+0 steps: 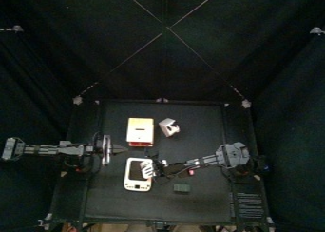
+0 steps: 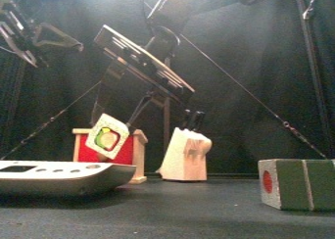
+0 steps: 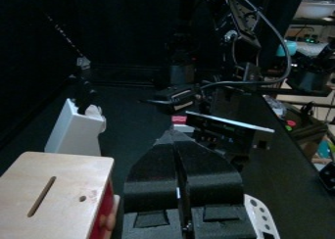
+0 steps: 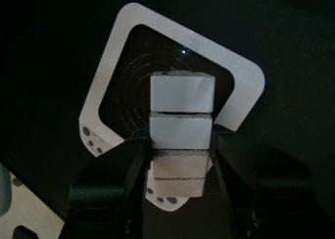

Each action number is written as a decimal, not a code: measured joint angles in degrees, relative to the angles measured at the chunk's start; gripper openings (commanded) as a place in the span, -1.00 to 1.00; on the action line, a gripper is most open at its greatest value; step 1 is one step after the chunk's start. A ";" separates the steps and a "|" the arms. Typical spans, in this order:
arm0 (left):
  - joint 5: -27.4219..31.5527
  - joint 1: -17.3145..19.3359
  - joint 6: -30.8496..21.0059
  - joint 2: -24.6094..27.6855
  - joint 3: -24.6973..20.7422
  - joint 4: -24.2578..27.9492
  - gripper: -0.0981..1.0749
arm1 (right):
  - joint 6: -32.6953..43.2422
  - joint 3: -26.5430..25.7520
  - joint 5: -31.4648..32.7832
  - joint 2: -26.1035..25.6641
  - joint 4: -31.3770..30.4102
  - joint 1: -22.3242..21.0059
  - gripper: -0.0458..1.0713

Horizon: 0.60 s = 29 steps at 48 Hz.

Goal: Put white sushi roll on stove

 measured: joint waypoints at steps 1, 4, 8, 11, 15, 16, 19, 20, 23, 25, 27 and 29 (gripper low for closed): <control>0.00 0.00 -0.09 0.00 0.00 0.00 -0.86 | 0.00 0.00 0.00 0.09 0.00 0.00 -0.09; 0.00 0.00 0.00 0.00 0.00 0.00 -0.86 | 0.00 0.00 -0.09 0.35 0.09 0.09 0.00; 0.09 0.00 0.00 0.00 -0.09 0.00 -0.86 | 0.00 0.00 -0.09 0.53 0.09 0.09 0.11; 0.00 0.00 0.00 0.00 -0.09 0.00 -0.86 | 0.00 -0.18 0.00 0.62 0.18 0.09 0.21; 0.00 0.00 0.00 0.00 0.00 0.00 -0.86 | -0.09 -0.35 0.09 0.70 0.18 0.00 0.32; 0.00 0.09 0.00 0.00 0.00 0.00 -0.86 | -0.09 -0.35 0.09 0.70 0.18 0.00 0.35; 0.00 0.00 0.00 0.00 0.00 -0.09 -0.86 | -0.09 -0.35 0.26 0.70 0.18 0.09 0.45; 0.00 0.09 0.00 0.09 0.00 0.00 -0.86 | -0.09 -0.35 0.44 0.70 0.09 0.09 0.48; 0.09 0.00 0.00 0.09 0.00 0.00 -0.86 | -0.18 -0.35 0.88 0.70 0.09 0.00 0.56; 0.09 0.09 0.00 0.00 -0.09 -0.09 -0.86 | -0.18 -0.35 1.05 0.70 0.09 0.00 0.62; 0.09 0.09 0.00 0.00 -0.09 -0.09 -0.86 | -0.18 -0.35 1.32 0.70 0.00 0.09 0.67; 0.09 0.00 0.00 0.09 -0.09 -0.09 -0.86 | -0.18 -0.35 1.49 0.70 0.00 0.09 0.73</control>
